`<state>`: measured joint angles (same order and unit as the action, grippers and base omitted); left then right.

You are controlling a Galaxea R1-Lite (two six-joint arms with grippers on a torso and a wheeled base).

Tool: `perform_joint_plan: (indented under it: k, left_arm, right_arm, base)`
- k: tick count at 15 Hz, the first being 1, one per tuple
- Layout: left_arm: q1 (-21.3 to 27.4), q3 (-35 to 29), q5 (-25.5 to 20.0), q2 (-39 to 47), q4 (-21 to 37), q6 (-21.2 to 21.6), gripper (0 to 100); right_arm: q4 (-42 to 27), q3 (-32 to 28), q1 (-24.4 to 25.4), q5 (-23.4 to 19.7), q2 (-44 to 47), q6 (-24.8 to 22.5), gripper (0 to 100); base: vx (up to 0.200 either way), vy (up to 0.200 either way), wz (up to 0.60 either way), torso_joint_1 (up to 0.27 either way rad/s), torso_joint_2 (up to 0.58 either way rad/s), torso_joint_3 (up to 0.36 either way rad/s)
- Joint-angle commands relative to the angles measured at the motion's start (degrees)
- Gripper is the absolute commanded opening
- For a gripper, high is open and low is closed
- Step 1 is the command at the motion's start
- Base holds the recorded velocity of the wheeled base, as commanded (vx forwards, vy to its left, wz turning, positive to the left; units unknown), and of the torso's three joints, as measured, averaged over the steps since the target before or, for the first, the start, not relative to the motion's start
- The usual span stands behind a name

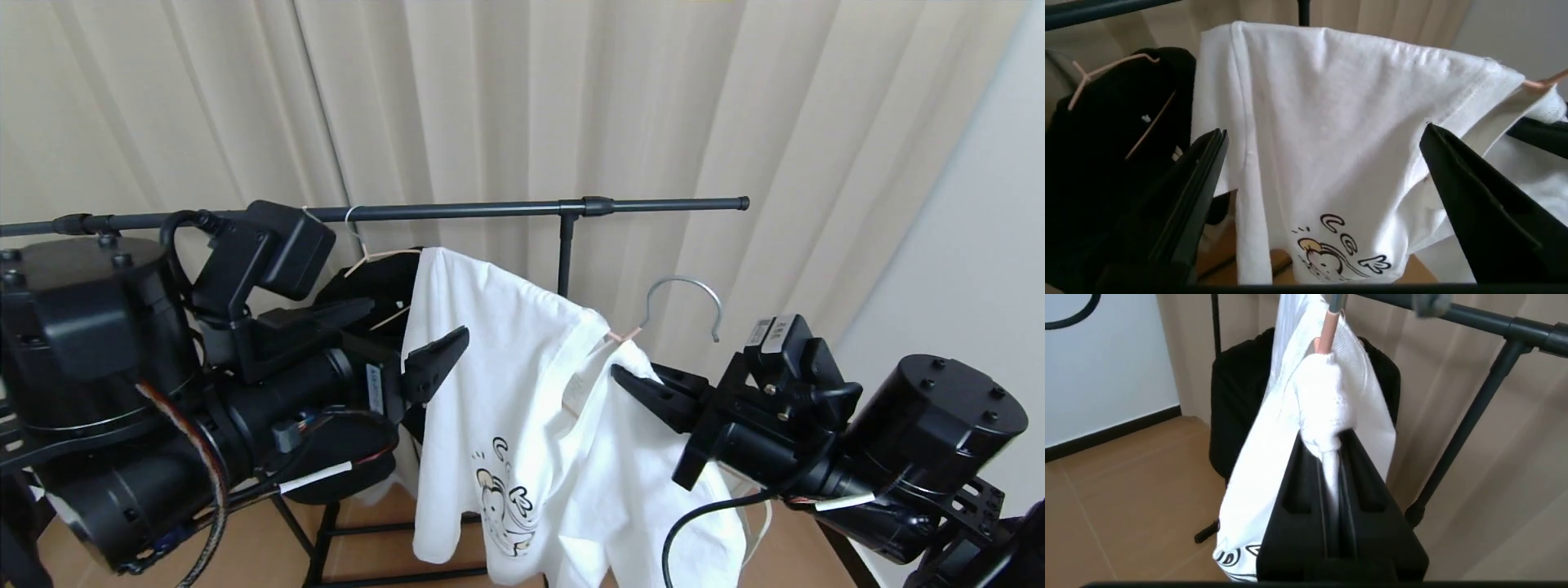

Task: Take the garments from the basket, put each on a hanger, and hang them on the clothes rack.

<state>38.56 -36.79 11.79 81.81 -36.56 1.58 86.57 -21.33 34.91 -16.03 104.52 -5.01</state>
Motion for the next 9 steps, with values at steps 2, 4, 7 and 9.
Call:
perform_joint_plan:
  k: [2, 4, 7, 9]
  left_arm:
    - [-5.7, 5.4, -7.8, -5.3, -0.1, 0.0, 100]
    - [-9.0, 8.1, -12.8, -6.0, -0.4, 0.2, 100]
    - [-12.3, 11.7, -21.5, -9.9, -0.4, 0.3, 100]
    - [-12.7, 14.6, -24.4, -11.5, -0.4, 0.6, 100]
  right_arm:
    - [-0.3, 2.5, -5.1, -7.8, -2.6, -0.1, 0]
    - [-0.3, 2.8, -6.5, -11.3, -2.6, -0.1, 0]
    - [-0.3, 3.4, -8.1, -14.4, -3.1, -0.2, 0]
    - [-0.3, 5.2, -8.1, -16.0, -4.5, -0.4, 0]
  base:
    - [0.000, 0.000, 0.00, 0.000, 0.00, 0.000]
    - [0.000, 0.000, 0.00, 0.000, 0.00, 0.000]
    - [0.000, 0.000, 0.00, 0.000, 0.00, 0.000]
    - [0.000, 0.000, 0.00, 0.000, 0.00, 0.000]
